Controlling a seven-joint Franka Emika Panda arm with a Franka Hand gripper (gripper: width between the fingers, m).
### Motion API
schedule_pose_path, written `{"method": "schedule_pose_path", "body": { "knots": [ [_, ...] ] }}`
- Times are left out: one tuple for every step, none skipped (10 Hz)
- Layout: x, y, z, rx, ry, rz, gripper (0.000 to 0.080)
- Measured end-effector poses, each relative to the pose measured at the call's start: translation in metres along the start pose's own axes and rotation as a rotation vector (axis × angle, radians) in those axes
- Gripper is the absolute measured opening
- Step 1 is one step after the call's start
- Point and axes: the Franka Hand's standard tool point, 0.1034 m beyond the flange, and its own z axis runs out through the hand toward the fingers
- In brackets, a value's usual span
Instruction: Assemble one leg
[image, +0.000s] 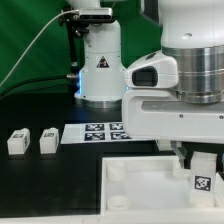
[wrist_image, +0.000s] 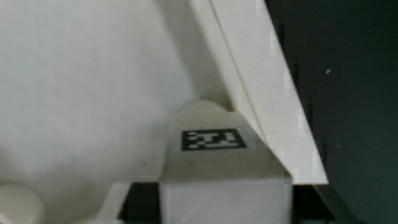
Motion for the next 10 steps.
{"method": "schedule_pose_path", "body": {
  "knots": [
    [-0.0002,-0.0003,0.0001,0.001,-0.001,0.111,0.0294],
    [-0.0004,-0.0006,0.0001,0.004,-0.002,0.22,0.0294],
    [0.001,-0.0004,0.0004,0.011,-0.006,0.372,0.0294],
    [0.0034,0.0006,-0.0005,0.026,-0.023,0.566,0.0294],
    [0.0022,-0.0005,0.0,0.042,-0.035,0.716,0.0294],
    [0.0015,-0.0017,0.0005,0.071,-0.043,0.949,0.0294],
    [0.0016,-0.0023,0.0004,0.083,-0.048,1.076,0.0294],
    [0.0028,-0.0024,-0.0004,0.085,-0.052,1.21,0.0294],
    [0.0037,-0.0023,-0.0008,0.086,-0.054,1.299,0.0294],
    [0.0042,-0.0022,-0.0009,0.088,-0.057,1.351,0.0294]
  ]
}}
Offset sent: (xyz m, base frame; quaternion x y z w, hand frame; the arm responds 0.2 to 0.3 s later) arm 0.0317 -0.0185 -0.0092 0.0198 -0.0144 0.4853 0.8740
